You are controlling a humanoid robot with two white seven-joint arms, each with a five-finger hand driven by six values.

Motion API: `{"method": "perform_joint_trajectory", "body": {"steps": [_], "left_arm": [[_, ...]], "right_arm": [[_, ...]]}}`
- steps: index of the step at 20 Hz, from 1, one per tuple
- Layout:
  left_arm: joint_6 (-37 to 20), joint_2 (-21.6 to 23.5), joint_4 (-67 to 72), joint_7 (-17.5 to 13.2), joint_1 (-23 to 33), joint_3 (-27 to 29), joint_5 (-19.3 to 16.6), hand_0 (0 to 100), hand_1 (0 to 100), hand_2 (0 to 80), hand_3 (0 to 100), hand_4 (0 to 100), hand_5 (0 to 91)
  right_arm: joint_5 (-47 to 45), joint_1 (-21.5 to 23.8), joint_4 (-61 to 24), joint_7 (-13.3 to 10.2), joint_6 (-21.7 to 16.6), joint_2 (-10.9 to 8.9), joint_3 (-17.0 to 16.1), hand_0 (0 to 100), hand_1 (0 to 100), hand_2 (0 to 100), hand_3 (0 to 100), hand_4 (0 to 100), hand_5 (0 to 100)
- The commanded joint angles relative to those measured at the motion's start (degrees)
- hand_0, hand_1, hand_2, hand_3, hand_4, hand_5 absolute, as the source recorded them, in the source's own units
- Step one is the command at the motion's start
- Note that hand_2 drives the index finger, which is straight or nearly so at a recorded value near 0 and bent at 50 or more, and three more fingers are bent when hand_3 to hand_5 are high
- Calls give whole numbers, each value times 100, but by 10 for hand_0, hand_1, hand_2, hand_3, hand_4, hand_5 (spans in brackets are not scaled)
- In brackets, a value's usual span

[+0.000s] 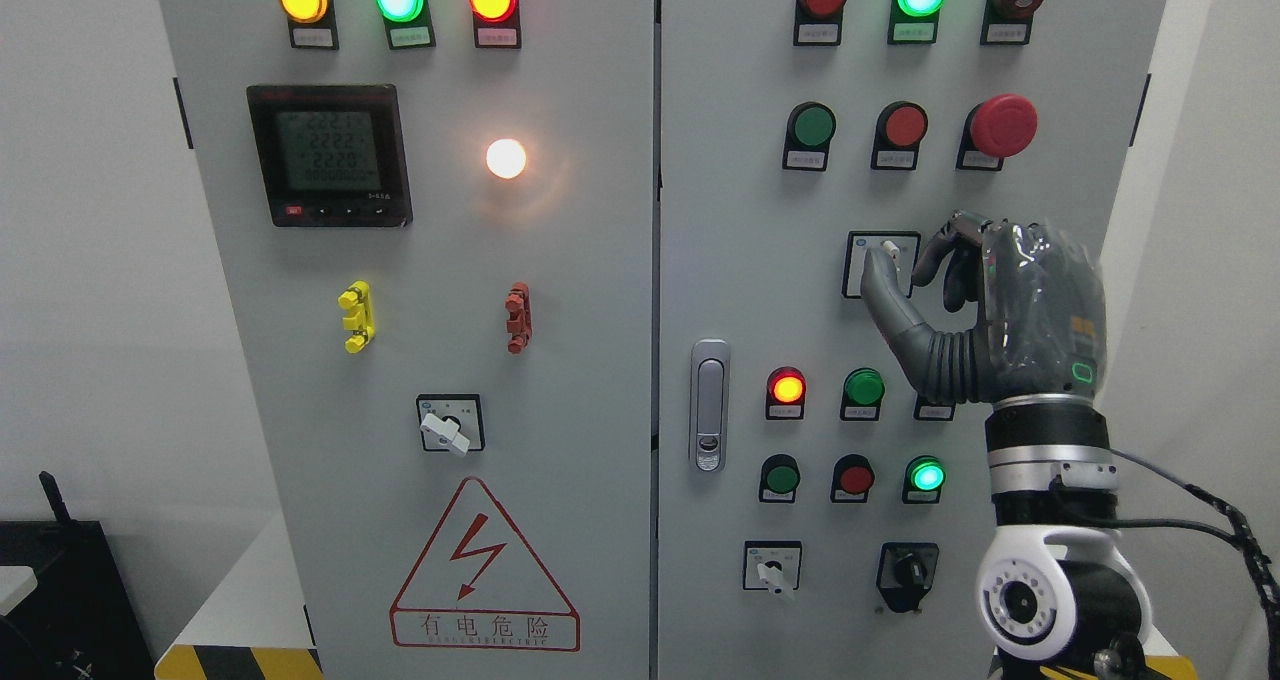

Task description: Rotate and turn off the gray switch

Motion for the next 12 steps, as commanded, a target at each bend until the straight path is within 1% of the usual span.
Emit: {"method": "perform_joint_trajectory", "body": {"steps": [1, 2, 3, 4, 5, 6, 7, 8, 9, 10, 11, 12], "left_arm": [[4, 0, 79, -10, 0, -9, 0, 120, 389, 0, 0, 0, 0], [4, 0, 79, -9, 0, -9, 0, 120, 389, 0, 0, 0, 0], [4, 0, 88, -9, 0, -9, 0, 120, 389, 0, 0, 0, 0], [4, 0, 79, -18, 0, -9, 0, 120, 389, 0, 0, 0, 0], [4, 0, 79, -10, 0, -9, 0, 120, 389, 0, 0, 0, 0], [4, 0, 79, -9, 0, -9, 0, 120, 389, 0, 0, 0, 0], [4, 0, 88, -18, 0, -9, 0, 120, 389, 0, 0, 0, 0], [4, 0, 88, -18, 0, -9, 0, 120, 389, 0, 0, 0, 0], [4, 0, 88, -10, 0, -9, 0, 120, 389, 0, 0, 0, 0], [4, 0, 88, -9, 0, -9, 0, 120, 389, 0, 0, 0, 0], [4, 0, 88, -9, 0, -9, 0, 120, 389, 0, 0, 0, 0], [4, 0, 88, -9, 0, -9, 0, 120, 389, 0, 0, 0, 0]], "right_arm": [[-315, 375, -718, -293, -424, 32, -245, 381, 322, 611, 988, 944, 983], [-359, 463, -745, -364, -556, 23, -262, 379, 317, 580, 948, 908, 906], [-369, 542, -780, -382, -653, 32, -349, 375, 311, 522, 804, 641, 664], [-377, 647, -858, -382, -776, 32, -428, 375, 308, 511, 755, 582, 607], [-378, 744, -877, -391, -916, 32, -490, 376, 290, 483, 616, 437, 448], [-378, 806, -877, -400, -1101, 32, -578, 375, 272, 437, 457, 277, 239], [-386, 867, -877, -435, -1294, 32, -666, 374, 266, 408, 397, 221, 185], [-386, 903, -877, -435, -1444, 41, -745, 360, 255, 299, 209, 78, 58], [-456, 921, -877, -435, -1550, 41, -815, 338, 248, 196, 115, 13, 0], [-544, 990, -877, -435, -1620, 32, -877, 326, 241, 173, 91, 0, 0], [-605, 1078, -877, -435, -1673, 15, -912, 289, 246, 131, 68, 0, 0], [-606, 1140, -877, -435, -1752, 14, -947, 267, 253, 112, 59, 0, 0]]}}
